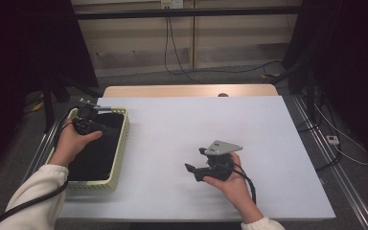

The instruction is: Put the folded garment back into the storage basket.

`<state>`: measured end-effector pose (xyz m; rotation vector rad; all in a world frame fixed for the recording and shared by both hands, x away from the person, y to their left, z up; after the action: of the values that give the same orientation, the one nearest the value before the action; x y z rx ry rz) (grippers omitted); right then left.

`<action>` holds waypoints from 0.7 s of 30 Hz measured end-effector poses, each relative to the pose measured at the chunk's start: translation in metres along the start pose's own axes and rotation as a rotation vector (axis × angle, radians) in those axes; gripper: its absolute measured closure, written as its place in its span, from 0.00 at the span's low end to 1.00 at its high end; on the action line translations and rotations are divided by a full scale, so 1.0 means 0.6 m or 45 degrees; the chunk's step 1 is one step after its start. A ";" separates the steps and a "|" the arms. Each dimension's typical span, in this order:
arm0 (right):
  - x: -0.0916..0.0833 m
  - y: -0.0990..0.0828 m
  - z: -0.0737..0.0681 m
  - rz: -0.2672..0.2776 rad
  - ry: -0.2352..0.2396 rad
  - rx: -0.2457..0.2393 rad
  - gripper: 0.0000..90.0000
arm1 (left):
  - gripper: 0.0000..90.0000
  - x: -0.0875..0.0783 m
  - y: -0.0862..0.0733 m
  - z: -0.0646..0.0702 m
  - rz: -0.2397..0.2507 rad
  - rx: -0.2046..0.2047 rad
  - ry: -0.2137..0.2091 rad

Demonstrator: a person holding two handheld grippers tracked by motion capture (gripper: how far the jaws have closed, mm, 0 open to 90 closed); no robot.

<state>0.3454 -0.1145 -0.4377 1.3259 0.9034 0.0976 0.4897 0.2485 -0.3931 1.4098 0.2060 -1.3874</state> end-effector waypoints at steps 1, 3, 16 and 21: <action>-0.005 -0.004 0.005 -0.002 -0.012 0.010 0.28 | 0.35 -0.003 0.002 0.009 -0.006 0.031 -0.001; -0.015 -0.011 0.014 -0.007 -0.031 0.013 0.28 | 0.34 -0.006 0.006 0.027 0.004 0.062 -0.009; -0.064 -0.044 0.047 -0.023 -0.074 0.040 0.28 | 0.32 0.002 0.018 0.112 0.015 0.202 -0.093; -0.075 -0.049 0.054 -0.024 -0.090 0.043 0.28 | 0.31 0.011 0.017 0.139 0.014 0.243 -0.132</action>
<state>0.3228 -0.1733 -0.4409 1.3435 0.8609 0.0212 0.4490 0.1784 -0.3699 1.4868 -0.0019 -1.4984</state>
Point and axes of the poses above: each handheld gripper's, and its own axes: x roughly forward along the jaws, y roughly out of its top, z roughly to its right, the point moved 4 cm from there along x, roughly forward along the jaws, and after that the axes turned 7 degrees about -y, right-handed, at the moved point
